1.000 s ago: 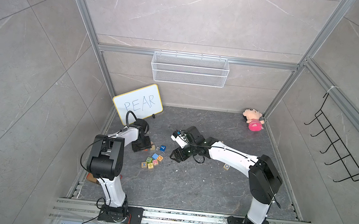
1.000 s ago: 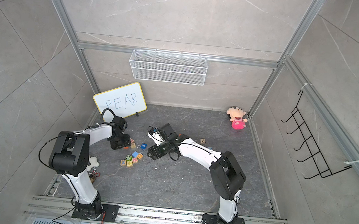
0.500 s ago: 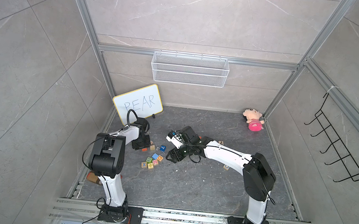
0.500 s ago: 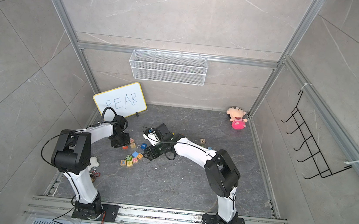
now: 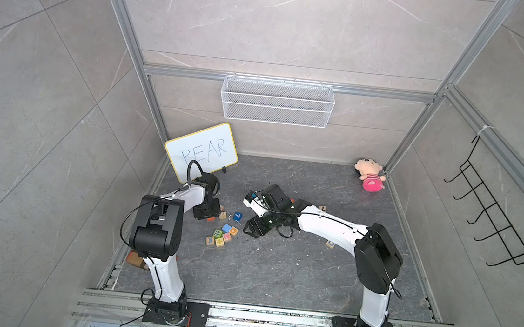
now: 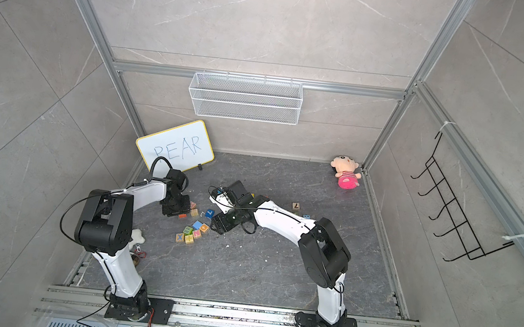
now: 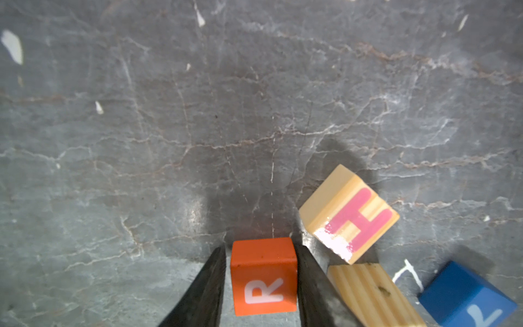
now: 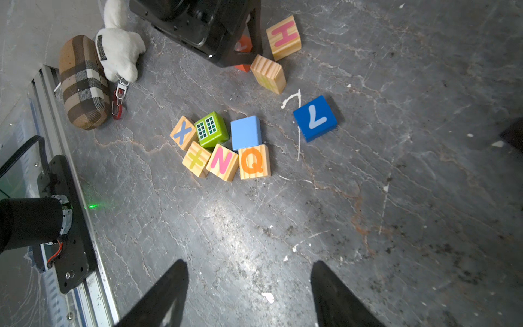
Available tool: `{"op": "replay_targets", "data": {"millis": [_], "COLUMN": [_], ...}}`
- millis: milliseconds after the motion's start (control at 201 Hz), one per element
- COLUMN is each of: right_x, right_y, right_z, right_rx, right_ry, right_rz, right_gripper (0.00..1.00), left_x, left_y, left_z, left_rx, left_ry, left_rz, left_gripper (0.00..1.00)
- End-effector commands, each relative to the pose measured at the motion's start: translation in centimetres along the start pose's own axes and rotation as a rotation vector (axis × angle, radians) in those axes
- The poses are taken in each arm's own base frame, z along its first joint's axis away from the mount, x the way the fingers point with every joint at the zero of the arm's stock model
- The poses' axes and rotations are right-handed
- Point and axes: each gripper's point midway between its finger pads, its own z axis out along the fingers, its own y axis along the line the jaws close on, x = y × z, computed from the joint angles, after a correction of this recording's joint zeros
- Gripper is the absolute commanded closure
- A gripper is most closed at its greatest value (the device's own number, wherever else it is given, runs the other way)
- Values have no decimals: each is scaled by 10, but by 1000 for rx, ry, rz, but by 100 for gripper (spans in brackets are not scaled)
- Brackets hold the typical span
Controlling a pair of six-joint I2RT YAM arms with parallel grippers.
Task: Spell the uppercase word “pear” with letter blocks
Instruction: Pick up the letter block from the center of the board.
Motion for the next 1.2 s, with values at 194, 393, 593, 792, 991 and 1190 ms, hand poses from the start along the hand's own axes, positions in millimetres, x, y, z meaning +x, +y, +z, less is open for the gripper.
{"op": "replay_targets", "data": {"millis": [194,393,593,792,991,1190], "right_x": [-7,-8,-10,-13,-16,-18], "right_y": [2,-4,-6,-8,-8,-13], "right_z": [-19,-24,-24,-30,-33,-36], "right_rx": [39,82,89,105,112,118], "right_ry": [-44,-68,-86,-112,-136,-165], "right_rz": [-25,-22,-12,-16,-25,-5], "right_gripper": [29,28,28,28,28,27], "left_x": [16,12,10,7,4,0], "left_y": [3,4,4,5,3,3], "left_z": [-6,-16,-19,-25,-33,-44], "left_rx": [-18,-24,-24,-30,-21,-19], "left_ry": [38,10,4,-11,-29,-55], "left_rz": [13,22,29,44,45,62], "left_gripper": [67,73,77,78,79,79]}}
